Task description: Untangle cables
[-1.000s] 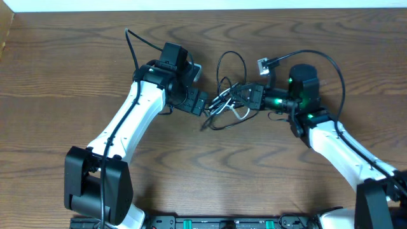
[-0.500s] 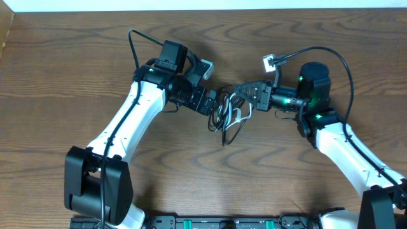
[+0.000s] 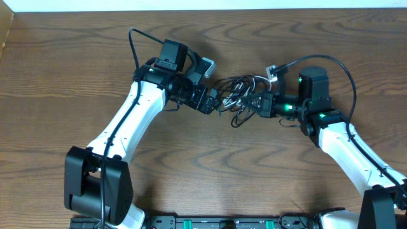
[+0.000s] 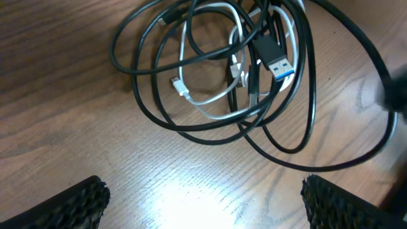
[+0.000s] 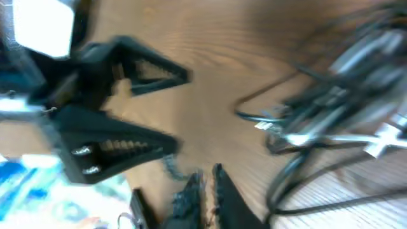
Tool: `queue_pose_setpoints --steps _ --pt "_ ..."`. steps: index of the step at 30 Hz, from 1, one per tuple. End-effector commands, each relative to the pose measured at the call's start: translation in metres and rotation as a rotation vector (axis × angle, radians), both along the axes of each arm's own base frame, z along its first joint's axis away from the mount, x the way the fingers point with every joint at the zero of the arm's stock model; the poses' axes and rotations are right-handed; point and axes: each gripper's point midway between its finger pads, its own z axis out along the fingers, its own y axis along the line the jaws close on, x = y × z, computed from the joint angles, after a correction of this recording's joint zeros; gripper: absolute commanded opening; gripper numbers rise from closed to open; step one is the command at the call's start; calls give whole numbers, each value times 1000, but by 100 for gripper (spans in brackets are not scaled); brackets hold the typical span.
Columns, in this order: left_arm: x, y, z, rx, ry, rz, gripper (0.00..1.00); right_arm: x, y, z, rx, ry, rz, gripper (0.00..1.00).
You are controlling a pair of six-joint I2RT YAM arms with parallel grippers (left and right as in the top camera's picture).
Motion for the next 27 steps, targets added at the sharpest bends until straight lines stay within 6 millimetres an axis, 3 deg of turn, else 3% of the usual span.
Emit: queue_pose_setpoints --steps 1,4,7,12,14,21,27 --pt "1 3 2 13 -22 -8 98 16 -22 -15 -152 -34 -123 22" --pt "1 3 2 14 -22 -8 98 19 -26 -18 -176 -35 -148 36" --pt "1 3 2 13 -22 -8 98 18 -32 -28 -221 -4 -177 43" --pt "1 3 2 13 -21 -8 98 2 -46 -59 -377 107 -229 48" --pt "1 3 2 13 -22 -8 98 -5 -43 -62 -389 124 -214 48" --pt "0 3 1 13 -13 -2 97 -23 5 -29 -144 110 -10 46" --pt "-1 3 1 14 -10 -2 98 -31 21 -7 -20 96 83 46"
